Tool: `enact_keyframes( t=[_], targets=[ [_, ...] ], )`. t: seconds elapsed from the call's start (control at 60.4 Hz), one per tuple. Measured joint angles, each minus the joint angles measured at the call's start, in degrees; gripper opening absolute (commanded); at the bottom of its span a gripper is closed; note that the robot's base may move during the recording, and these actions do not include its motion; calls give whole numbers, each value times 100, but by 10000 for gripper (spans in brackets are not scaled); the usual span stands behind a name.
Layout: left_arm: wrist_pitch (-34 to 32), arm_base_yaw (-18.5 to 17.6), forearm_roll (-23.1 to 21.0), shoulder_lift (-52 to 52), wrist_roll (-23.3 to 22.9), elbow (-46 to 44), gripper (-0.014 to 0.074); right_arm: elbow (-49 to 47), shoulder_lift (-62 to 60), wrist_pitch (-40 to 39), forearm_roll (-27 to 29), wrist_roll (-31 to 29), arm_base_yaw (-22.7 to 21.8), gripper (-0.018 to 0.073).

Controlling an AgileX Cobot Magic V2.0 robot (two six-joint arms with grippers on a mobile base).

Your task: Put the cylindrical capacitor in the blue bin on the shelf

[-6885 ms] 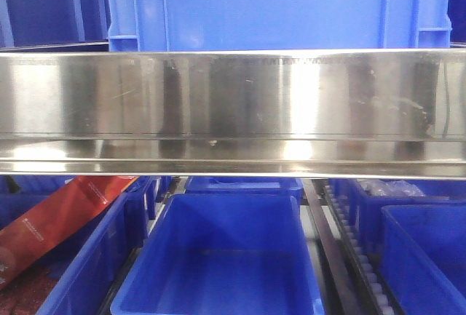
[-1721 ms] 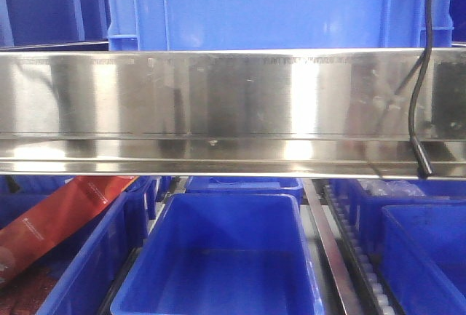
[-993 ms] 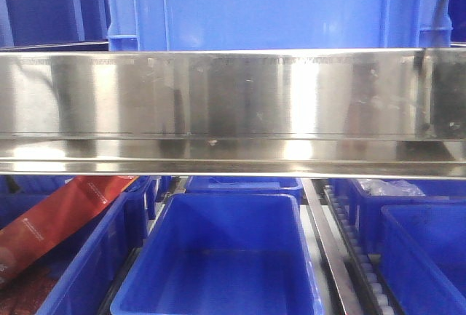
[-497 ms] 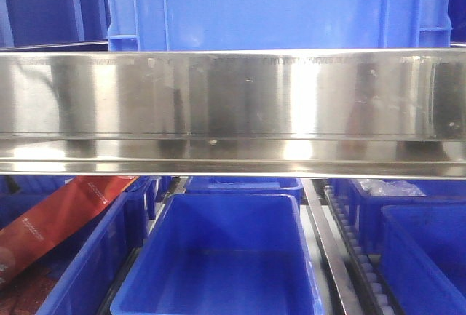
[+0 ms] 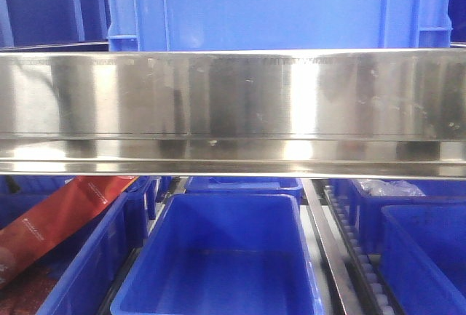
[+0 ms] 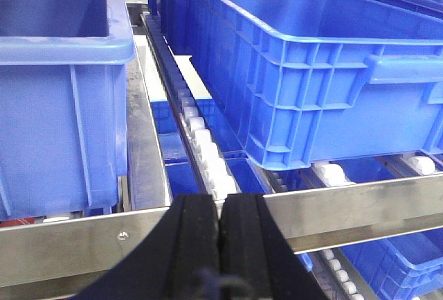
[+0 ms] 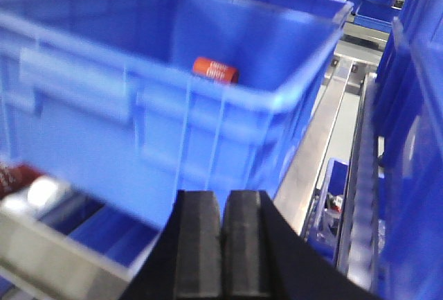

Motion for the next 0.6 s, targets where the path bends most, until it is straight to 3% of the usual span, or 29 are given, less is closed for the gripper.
enact_keyframes(
  t=[0.265, 0.596],
  targets=[
    [0, 0, 0, 0, 0, 0, -111, 1243, -1157, -611, -13, 261, 0, -162],
    [-5, 0, 20, 0, 0, 0, -111, 1384, -1324, -832, -13, 288, 0, -162]
  ],
)
